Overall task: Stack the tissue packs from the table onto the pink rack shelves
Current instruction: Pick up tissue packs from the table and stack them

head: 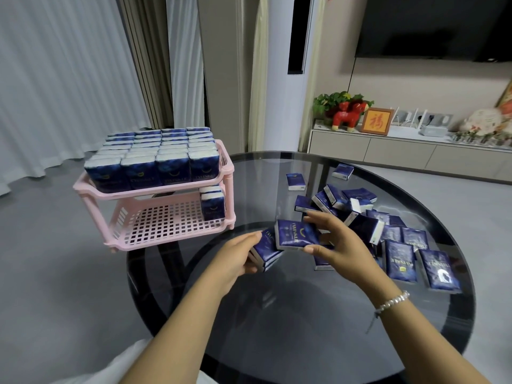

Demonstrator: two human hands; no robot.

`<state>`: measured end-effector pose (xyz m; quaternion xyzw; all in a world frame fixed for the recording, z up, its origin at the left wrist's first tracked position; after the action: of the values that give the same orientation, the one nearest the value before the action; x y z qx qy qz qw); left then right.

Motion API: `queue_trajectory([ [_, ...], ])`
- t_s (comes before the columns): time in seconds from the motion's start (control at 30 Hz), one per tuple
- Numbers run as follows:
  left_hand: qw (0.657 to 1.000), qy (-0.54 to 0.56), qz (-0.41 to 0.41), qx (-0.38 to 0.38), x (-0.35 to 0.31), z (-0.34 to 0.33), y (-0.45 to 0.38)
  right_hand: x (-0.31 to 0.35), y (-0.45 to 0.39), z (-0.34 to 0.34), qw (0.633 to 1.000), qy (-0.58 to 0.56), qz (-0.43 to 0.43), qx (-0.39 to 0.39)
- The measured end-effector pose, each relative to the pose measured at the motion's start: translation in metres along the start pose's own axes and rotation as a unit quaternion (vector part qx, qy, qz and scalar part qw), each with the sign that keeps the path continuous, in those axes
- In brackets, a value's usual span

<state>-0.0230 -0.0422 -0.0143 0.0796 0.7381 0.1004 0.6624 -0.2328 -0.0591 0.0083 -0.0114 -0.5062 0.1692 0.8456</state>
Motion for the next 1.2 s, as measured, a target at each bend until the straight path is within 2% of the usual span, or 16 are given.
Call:
queue_trajectory([
  [0.2, 0.997, -0.02, -0.016, 0.075, -0.003, -0.004, 0.005, 0.018, -0.001, -0.004, 0.995, 0.081, 0.02, 0.056],
  [0.4, 0.997, -0.011, -0.01, 0.071, -0.003, -0.002, 0.004, 0.024, -0.003, -0.005, 0.986, 0.134, 0.022, 0.096],
  [0.47, 0.996, 0.001, 0.001, 0.09, -0.005, -0.002, 0.005, 0.026, -0.004, -0.005, 0.984, 0.136, 0.027, 0.113],
  [0.6, 0.993, -0.06, -0.022, 0.1, -0.004, -0.006, 0.009, 0.027, -0.005, -0.01, 0.979, 0.128, 0.046, 0.149],
  [0.67, 0.996, -0.049, -0.029, 0.076, -0.003, -0.007, 0.009, 0.025, -0.007, -0.013, 0.985, 0.082, 0.027, 0.147],
  [0.73, 0.998, 0.011, -0.032, 0.061, -0.004, -0.006, 0.008, 0.019, -0.007, -0.016, 0.993, -0.007, -0.035, 0.111],
  [0.8, 0.995, 0.059, -0.036, 0.072, -0.007, -0.005, 0.009, 0.013, -0.008, -0.021, 0.983, -0.111, -0.106, 0.103],
  [0.9, 0.991, 0.062, -0.046, 0.112, -0.009, -0.001, 0.01, 0.008, -0.01, -0.028, 0.963, -0.201, -0.126, 0.13],
  [0.97, 0.988, 0.014, -0.064, 0.14, -0.008, 0.007, 0.007, 0.011, -0.012, -0.03, 0.962, -0.205, -0.108, 0.145],
  [1.03, 0.977, -0.132, -0.091, 0.138, -0.007, 0.016, 0.003, 0.01, -0.014, -0.032, 0.963, -0.185, -0.094, 0.17],
  [1.1, 0.949, -0.277, -0.092, 0.121, -0.002, 0.021, 0.0, 0.007, -0.015, -0.035, 0.969, -0.116, -0.08, 0.202],
  [1.2, 0.927, -0.344, -0.081, 0.125, 0.005, 0.019, 0.0, -0.001, -0.016, -0.041, 0.972, -0.029, -0.06, 0.225],
])
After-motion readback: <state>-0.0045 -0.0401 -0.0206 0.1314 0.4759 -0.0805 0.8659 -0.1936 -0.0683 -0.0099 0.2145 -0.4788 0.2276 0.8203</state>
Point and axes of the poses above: each hand's wrist, its own y-axis away from the middle knuckle, its own z-axis out of the back of the hand, x = y × z, the point moved 2 cm from there along -y, towards the middle knuckle, and after that the axes turned 3 degrees about -z, right-handed, at the moved point
